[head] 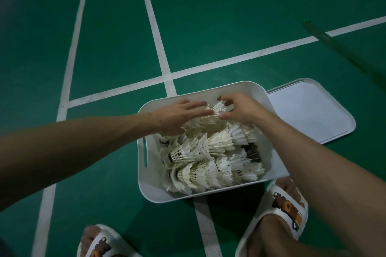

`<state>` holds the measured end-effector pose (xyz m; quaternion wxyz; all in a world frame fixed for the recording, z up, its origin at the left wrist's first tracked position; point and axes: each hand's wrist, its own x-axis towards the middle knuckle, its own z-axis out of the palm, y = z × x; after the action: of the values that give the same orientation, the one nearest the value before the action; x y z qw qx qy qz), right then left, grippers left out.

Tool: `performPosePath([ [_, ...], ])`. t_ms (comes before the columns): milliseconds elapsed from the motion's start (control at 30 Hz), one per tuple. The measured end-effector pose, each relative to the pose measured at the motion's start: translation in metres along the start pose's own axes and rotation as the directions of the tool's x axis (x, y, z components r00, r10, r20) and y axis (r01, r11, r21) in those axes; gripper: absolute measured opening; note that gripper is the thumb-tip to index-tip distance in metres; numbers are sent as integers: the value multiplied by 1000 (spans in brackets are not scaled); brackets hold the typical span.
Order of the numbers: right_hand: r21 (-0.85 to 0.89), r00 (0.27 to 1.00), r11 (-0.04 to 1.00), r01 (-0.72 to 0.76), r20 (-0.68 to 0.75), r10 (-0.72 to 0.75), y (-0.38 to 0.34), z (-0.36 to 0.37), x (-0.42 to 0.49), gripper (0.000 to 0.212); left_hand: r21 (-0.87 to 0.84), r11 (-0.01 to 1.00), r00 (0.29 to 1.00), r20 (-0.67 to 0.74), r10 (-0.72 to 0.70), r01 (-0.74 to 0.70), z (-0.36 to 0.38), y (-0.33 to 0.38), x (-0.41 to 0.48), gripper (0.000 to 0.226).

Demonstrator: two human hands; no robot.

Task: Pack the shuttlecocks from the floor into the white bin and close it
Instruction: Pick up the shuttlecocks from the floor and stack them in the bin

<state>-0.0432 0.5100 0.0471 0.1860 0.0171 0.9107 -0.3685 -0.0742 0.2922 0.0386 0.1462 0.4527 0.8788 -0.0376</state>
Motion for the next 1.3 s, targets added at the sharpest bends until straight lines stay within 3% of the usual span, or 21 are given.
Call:
performPosePath([
  [133,-43,1000,999,1,25,0,-4,6,4,66,69,998,1000,-19,-13,14,3,-2,-8,86],
  [267,-90,999,995,54,10,-54,-12,16,10,56,5,996,996,-13,-84,84,9,-5,-7,89],
  [633,-134,999,991,23,50,-16,-6,-10,10,68,-90,990,991,80,-103,111,0,-6,-5,84],
  [767,-247,998,968,41,-32,-50,-18,-22,3,53,-151,977,988,-26,-154,149,-20,2,-13,67],
  [967,-245,976,952,181,-74,-204,-65,-29,-6,40,-376,892,879,-299,-371,249,-53,0,-38,45],
  [1133,-291,965,924,249,-10,-264,-104,-26,18,39,-471,811,806,-292,-515,347,-50,-33,-62,42],
  [1300,-288,967,923,254,63,-246,-124,-16,75,36,-554,740,795,-211,-568,382,-40,-89,-67,36],
])
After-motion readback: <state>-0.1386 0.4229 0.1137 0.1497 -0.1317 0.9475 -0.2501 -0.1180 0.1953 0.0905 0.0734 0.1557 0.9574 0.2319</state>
